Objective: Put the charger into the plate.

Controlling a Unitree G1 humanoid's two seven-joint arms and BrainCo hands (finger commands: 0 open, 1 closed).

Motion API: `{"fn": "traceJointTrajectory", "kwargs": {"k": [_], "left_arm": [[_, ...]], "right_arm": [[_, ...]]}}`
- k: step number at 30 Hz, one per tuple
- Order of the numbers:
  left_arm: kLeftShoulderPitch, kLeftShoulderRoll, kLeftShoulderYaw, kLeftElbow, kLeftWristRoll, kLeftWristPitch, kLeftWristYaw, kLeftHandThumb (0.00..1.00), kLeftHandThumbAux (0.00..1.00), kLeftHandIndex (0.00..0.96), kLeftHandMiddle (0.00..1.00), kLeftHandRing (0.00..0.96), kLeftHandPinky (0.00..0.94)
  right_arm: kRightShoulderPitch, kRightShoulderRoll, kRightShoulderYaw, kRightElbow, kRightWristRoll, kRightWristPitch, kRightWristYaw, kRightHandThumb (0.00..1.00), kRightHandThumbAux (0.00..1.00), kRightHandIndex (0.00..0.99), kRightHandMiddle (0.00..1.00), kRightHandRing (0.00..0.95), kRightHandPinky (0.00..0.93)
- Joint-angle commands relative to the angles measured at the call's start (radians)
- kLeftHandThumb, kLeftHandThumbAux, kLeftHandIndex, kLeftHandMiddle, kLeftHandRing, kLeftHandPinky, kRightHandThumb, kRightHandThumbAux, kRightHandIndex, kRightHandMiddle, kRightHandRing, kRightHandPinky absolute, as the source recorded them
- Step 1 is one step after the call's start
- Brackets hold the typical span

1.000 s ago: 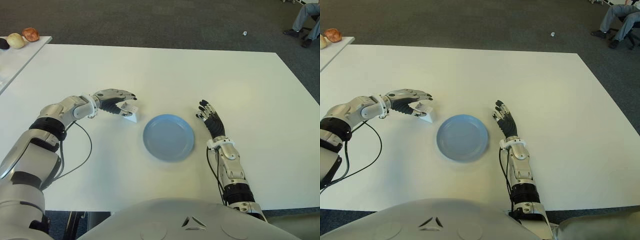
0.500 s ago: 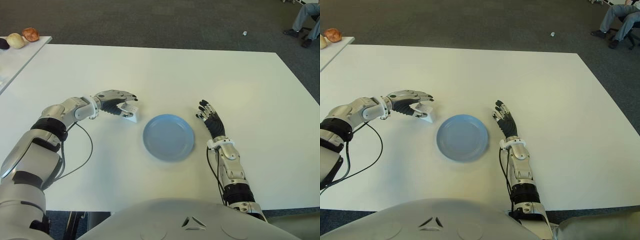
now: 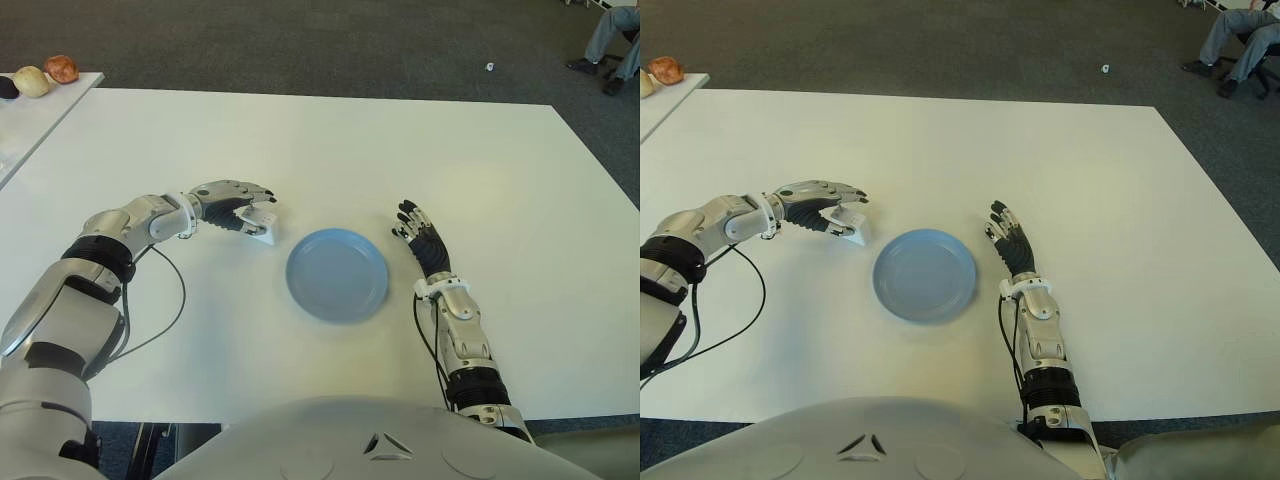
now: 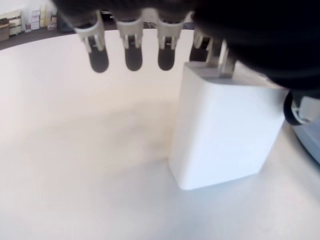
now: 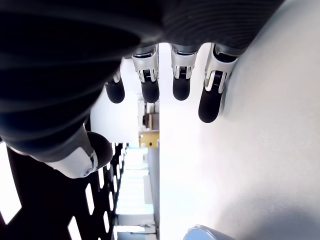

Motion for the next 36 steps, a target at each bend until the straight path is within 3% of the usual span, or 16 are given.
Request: {"fn": "traceJointTrajectory", "kwargs": {"k": [1,11,23,29,36], "left_arm": [[0.000,0.000,-0.012,0.007,0.015,-0.003,0.003,0.240,0.265,0.002,0.013,0.019,0.076],[0.007,-0.004,-0.016,0.010,0.026,0.006,0.025,0.264,0.277,0.020,0.020,0.021,0.082],[0.009,-0.006,-0.032,0.018,0.056,0.004,0.094,0.470,0.312,0.098,0.097,0.099,0.133],[-0.006,-0.020,-0.053,0.040,0.074,0.013,0.124,0.602,0.323,0.161,0.263,0.274,0.324],[-0.016,-0.022,-0.077,0.049,0.123,0.023,0.216,0.719,0.346,0.325,0.491,0.506,0.537]], "right_arm": [[0.016,0.000,0.002,0.006,0.001,0.037,0.000,0.000,0.583,0.000,0.000,0.000,0.000],[0.019,0.002,0.001,-0.004,0.004,0.045,-0.003,0.000,0.588,0.000,0.000,0.000,0.000],[0.020,0.004,-0.001,-0.012,0.004,0.049,-0.006,0.000,0.595,0.000,0.000,0.000,0.000],[0.020,0.005,-0.002,-0.016,0.004,0.055,-0.008,0.000,0.600,0.000,0.001,0.000,0.000],[0.019,0.007,-0.003,-0.020,0.003,0.058,-0.013,0.000,0.607,0.000,0.002,0.000,0.000]]}}
